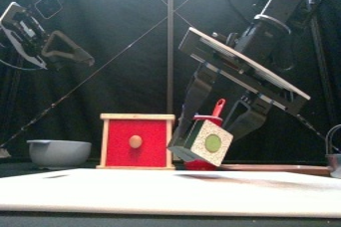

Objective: Place sushi on board then cut the sushi with the knife then place the pieces on the plate
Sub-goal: Pick knife at handle with right hand

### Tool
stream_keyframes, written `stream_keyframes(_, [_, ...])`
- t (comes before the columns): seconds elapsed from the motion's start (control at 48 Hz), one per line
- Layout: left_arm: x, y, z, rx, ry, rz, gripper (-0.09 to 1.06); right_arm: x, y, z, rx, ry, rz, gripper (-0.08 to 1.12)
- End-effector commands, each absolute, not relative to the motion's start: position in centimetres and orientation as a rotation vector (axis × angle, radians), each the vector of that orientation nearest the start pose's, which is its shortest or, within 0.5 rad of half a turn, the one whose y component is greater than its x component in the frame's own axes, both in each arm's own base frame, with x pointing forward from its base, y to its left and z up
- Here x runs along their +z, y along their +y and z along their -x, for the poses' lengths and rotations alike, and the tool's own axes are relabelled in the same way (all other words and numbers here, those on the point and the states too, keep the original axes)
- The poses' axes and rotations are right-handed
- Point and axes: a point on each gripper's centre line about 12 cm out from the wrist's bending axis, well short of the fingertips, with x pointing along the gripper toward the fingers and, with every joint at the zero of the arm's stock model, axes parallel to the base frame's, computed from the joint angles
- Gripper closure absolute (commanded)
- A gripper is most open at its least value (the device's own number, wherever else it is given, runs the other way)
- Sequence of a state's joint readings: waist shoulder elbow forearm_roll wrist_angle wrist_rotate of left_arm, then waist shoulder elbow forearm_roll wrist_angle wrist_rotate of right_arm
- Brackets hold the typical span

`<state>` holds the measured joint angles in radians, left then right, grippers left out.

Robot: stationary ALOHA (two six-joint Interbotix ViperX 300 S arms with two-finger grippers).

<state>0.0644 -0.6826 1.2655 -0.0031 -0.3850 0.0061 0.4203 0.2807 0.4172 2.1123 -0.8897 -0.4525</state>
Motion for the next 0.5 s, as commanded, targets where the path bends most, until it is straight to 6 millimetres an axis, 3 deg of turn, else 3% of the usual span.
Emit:
stream_keyframes(0.021, [21.2, 1.5, -22.5, 0.066, 0.187, 0.000, 0.96, 13.7, 9.3, -39.9, -1.027, 0.400, -1.033, 0.37])
stream_keyframes(0.5, [20.8, 1.8, -22.3, 0.081, 0.207, 0.002, 0.96, 12.6, 9.8, -39.9, -1.095, 0.421, -1.051, 0.19])
